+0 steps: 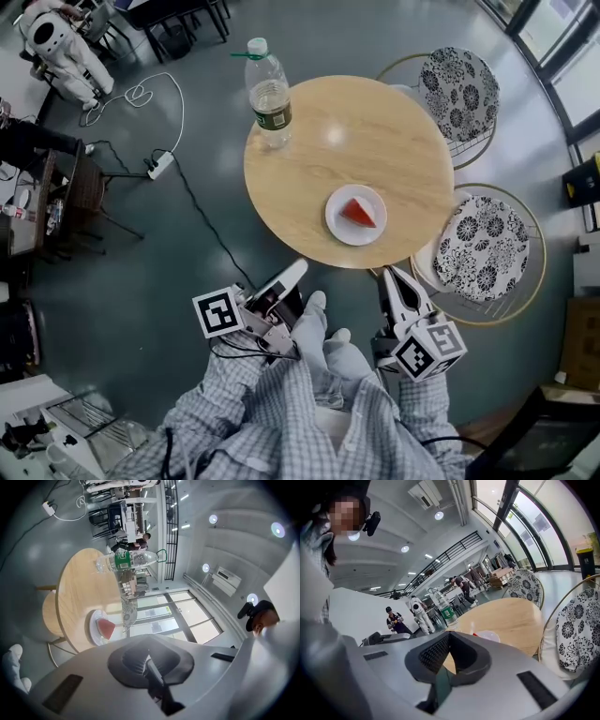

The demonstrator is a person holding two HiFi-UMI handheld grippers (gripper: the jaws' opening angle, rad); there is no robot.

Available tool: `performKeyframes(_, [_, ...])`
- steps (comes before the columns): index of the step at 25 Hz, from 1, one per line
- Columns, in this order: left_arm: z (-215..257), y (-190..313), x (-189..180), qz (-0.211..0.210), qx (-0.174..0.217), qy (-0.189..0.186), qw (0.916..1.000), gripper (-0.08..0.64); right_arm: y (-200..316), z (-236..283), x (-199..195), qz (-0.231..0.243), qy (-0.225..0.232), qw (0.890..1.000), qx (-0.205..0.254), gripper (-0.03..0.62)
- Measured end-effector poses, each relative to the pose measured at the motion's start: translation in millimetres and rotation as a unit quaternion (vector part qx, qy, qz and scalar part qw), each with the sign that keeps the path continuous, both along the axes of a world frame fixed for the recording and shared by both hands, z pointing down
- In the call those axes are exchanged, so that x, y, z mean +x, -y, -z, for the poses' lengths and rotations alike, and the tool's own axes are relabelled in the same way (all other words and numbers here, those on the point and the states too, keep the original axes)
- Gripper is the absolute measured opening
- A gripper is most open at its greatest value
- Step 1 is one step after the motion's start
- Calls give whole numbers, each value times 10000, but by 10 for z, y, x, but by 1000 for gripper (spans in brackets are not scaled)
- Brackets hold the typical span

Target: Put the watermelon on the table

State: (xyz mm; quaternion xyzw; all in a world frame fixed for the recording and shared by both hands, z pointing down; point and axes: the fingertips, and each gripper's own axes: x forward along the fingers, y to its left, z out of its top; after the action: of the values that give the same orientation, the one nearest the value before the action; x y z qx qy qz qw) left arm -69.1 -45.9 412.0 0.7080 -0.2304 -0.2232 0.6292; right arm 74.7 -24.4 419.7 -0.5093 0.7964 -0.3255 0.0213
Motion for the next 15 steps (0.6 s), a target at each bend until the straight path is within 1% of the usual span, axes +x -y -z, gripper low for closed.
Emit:
performKeyframes(4, [221,-109,134,76,560,391,9976,6,-118,204,105,72,-183,9993,320,8])
performKeyframes(6, [337,-155,254,-28,885,656,9939,6,-162,308,174,90,-279,9984,486,8])
performKeyframes(8, [452,-191,373,-192,1198,918,9884,6,-191,411,233,57,-269,9977,625,8])
performKeyframes(10, [567,-225,478,-304,1407,1022,9843,8,-219,504,282,9,-227,9970,737,8])
performKeyframes(15, [797,-259,671,-543,1771,1070,9769,6,-211,718,367,-28,-121,9948,1008,8])
